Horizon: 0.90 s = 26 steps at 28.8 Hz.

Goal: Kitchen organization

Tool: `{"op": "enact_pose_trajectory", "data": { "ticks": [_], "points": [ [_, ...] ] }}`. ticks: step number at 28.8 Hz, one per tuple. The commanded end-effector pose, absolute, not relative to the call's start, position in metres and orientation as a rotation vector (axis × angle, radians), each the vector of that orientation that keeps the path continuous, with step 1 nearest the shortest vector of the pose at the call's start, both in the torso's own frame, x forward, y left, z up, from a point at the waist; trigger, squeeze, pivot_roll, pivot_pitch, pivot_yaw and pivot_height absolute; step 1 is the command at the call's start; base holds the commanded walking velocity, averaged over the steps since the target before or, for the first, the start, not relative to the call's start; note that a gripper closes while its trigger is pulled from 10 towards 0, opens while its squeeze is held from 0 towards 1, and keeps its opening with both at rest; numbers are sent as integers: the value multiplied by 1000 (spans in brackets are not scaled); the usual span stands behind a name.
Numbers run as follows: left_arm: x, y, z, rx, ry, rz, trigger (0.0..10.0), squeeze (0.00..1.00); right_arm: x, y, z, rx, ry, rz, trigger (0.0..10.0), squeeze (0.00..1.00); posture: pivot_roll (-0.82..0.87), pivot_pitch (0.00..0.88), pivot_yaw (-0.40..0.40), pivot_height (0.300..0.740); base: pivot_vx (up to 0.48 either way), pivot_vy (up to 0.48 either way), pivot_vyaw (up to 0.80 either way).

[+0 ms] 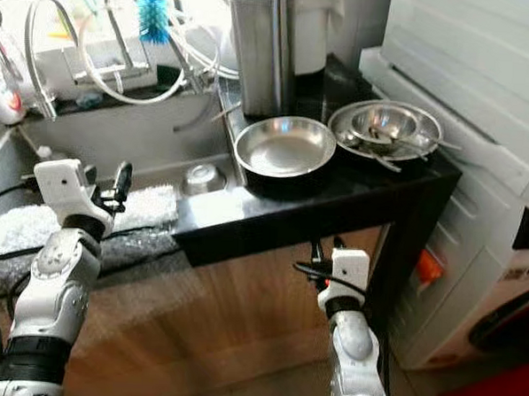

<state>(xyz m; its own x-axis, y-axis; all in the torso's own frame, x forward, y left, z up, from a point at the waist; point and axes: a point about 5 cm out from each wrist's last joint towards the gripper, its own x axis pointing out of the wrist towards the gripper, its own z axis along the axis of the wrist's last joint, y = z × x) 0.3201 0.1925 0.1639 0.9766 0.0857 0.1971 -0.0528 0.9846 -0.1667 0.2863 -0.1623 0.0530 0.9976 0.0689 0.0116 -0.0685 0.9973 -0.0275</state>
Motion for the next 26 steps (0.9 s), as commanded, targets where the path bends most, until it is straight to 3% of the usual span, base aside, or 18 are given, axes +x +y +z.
{"op": "enact_pose_trajectory", "data": {
  "ticks": [1, 7, 20, 26],
  "points": [
    [320, 197, 164, -136, -212, 92, 10000, 0, 286, -157, 55, -26, -16, 85, 10000, 0, -26, 0, 139, 740, 0, 0, 0],
    [317, 203, 164, -141, -231, 111, 10000, 0, 261, -154, 65, -40, -53, 71, 10000, 0, -30, 0, 140, 740, 0, 0, 0],
    [323, 196, 166, -132, -250, 112, 10000, 0, 304, -130, 171, -21, -300, 141, 10000, 0, -34, 0, 139, 740, 0, 0, 0],
    [321, 190, 164, -114, -252, 99, 10000, 0, 306, -128, 174, -2, -300, 149, 10000, 0, -27, 0, 136, 740, 0, 0, 0]
  ]
}}
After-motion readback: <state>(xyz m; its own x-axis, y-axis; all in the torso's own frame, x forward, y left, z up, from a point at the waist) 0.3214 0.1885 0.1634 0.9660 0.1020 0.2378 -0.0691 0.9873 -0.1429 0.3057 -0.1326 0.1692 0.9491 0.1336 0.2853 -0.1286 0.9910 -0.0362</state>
